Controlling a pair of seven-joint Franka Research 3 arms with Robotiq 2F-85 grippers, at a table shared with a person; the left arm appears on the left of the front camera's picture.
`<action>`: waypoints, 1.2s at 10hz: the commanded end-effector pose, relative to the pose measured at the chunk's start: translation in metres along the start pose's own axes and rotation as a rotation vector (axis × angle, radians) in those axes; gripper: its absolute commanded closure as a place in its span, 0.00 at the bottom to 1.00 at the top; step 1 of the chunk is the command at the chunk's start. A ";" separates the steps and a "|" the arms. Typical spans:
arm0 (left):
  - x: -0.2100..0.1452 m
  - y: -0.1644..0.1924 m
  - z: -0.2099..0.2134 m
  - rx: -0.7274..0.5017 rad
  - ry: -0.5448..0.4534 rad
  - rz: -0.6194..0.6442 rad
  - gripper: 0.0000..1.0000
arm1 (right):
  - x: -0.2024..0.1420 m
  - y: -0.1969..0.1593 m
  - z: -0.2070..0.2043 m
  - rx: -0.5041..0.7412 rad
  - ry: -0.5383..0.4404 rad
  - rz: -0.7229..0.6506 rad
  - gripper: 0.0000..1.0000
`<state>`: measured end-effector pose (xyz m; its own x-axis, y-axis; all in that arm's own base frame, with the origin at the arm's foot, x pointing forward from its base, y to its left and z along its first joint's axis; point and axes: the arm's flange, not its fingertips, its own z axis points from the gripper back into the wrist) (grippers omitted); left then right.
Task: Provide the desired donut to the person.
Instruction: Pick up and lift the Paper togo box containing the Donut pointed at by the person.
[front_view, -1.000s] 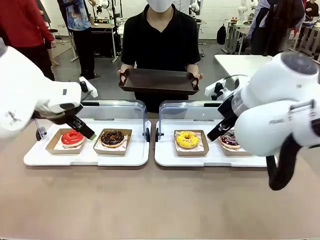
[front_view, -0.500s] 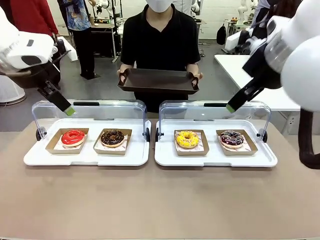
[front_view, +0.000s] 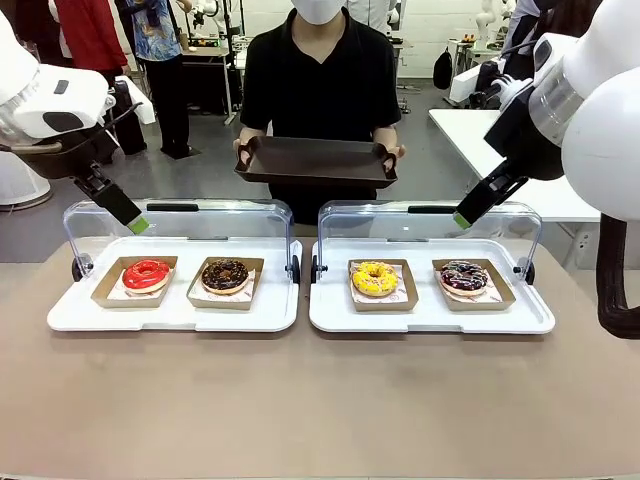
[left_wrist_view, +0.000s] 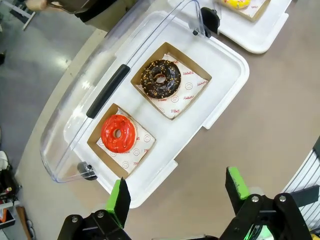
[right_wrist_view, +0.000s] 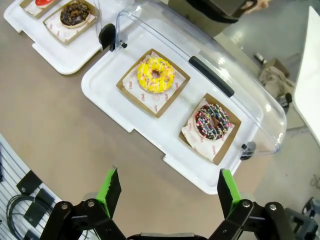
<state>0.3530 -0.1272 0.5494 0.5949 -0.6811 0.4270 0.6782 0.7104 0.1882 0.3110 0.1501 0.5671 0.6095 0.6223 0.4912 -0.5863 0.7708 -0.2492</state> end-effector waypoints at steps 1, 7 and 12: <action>-0.003 0.032 0.004 -0.244 -0.078 -0.079 0.00 | 0.000 -0.023 0.001 0.262 -0.079 0.029 0.00; -0.040 0.155 0.022 -0.732 -0.527 -0.255 0.00 | -0.034 -0.176 -0.003 0.873 -0.552 0.040 0.00; -0.093 0.201 0.034 -0.774 -0.591 -0.231 0.00 | -0.093 -0.218 -0.016 0.824 -0.625 0.074 0.00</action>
<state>0.4182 0.0846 0.5710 0.2840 -0.4526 0.8453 0.9588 0.1268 -0.2542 0.3908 -0.0772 0.5551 0.3257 0.2833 0.9020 -0.9353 0.2358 0.2637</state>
